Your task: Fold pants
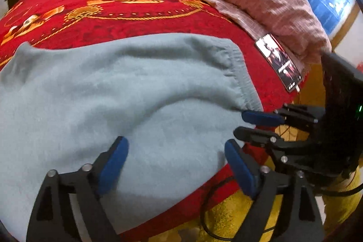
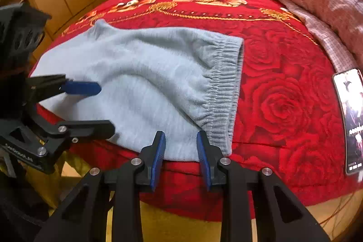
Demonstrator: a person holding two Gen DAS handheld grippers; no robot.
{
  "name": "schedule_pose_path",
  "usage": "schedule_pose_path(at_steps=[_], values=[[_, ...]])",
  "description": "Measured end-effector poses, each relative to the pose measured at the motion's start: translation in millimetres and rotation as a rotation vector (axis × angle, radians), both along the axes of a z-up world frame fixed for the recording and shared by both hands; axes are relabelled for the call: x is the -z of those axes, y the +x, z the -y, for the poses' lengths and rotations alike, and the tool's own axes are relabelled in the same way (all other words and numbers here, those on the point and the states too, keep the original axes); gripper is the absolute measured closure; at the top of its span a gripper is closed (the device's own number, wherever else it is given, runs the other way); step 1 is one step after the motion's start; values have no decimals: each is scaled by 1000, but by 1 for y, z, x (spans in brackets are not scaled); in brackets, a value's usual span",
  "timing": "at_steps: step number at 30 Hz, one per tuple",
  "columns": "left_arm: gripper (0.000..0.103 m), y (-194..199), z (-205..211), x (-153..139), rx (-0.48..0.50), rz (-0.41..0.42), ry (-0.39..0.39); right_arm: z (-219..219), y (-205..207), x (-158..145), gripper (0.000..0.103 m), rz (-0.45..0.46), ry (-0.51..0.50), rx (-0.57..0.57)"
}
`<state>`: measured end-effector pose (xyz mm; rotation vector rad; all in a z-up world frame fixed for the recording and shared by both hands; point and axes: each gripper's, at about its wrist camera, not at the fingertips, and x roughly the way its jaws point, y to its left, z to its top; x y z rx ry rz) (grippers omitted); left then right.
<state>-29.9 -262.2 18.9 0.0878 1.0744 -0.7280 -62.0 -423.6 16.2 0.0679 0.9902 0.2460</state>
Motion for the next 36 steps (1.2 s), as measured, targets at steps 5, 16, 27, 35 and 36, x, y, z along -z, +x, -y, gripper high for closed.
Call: schedule_pose_path(at_steps=[5, 16, 27, 35, 36], values=[[13, -4, -11, -9, -6, -7, 13, -5, -10, -16, 73, 13, -21, 59], [13, 3, -141, -47, -296, 131, 74, -59, -20, -46, 62, 84, 63, 135], [13, 3, -281, -40, -575, 150, 110, -132, -1, -37, 62, 34, 60, 119], [13, 23, -361, -22, -684, 162, 243, -169, 12, -6, 60, 29, -82, 108], [13, 25, -371, -19, -700, 158, 253, -171, 12, -5, 58, 36, -84, 112]])
